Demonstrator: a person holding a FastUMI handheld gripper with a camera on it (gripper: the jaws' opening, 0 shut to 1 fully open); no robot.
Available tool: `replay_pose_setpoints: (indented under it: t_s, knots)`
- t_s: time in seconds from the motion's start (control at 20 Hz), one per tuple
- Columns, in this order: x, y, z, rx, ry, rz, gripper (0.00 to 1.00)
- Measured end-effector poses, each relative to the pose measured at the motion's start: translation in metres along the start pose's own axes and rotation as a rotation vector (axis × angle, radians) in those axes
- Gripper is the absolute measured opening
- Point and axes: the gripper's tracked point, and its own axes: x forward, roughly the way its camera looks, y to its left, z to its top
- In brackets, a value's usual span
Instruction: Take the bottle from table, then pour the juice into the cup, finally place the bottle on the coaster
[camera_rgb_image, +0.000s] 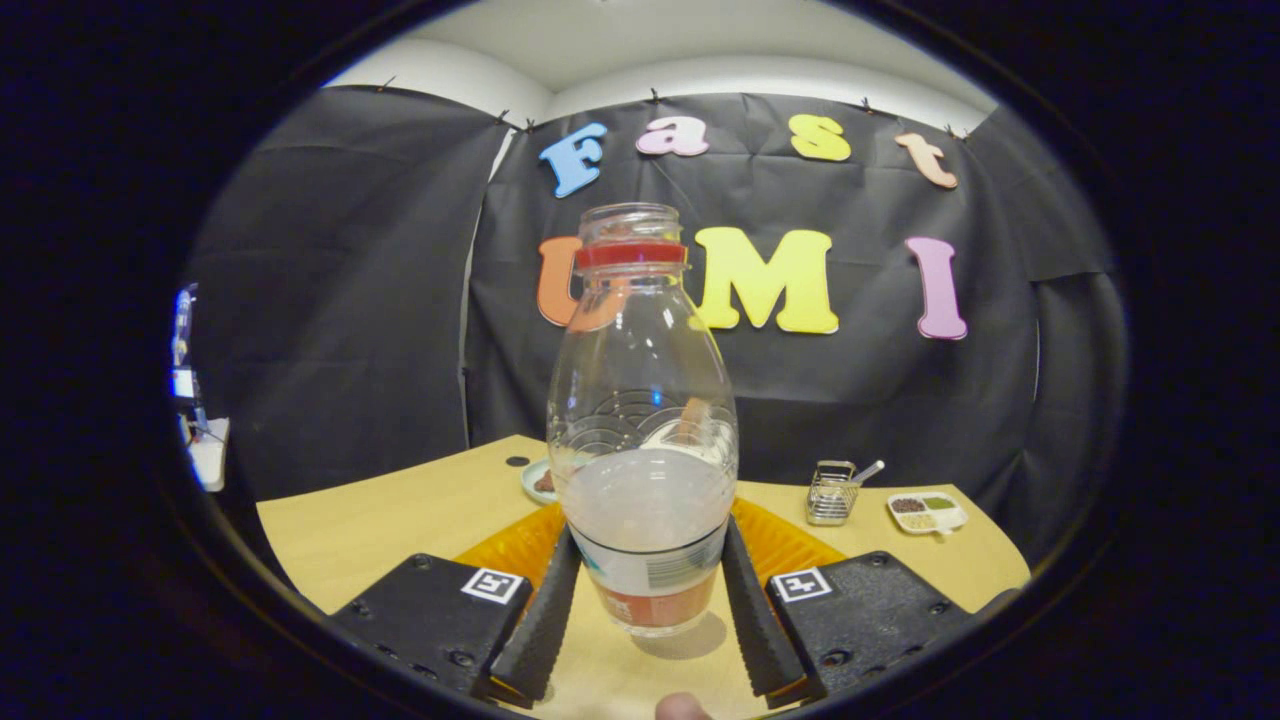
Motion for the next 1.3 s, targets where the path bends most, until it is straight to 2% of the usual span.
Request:
replay_pose_setpoints:
  t_s: [0.5, 0.65, 1.15, 1.25, 1.3]
  knots:
    - [0.049, -0.023, -0.086, 0.094, 0.112, -0.041, 0.77]
    - [0.055, -0.032, -0.095, 0.054, 0.121, -0.061, 0.79]
    - [0.061, -0.032, -0.114, 0.086, 0.159, -0.058, 0.83]
    - [0.061, -0.034, -0.111, 0.080, 0.153, -0.069, 0.89]
    - [0.059, -0.034, -0.110, 0.077, 0.149, -0.074, 0.99]
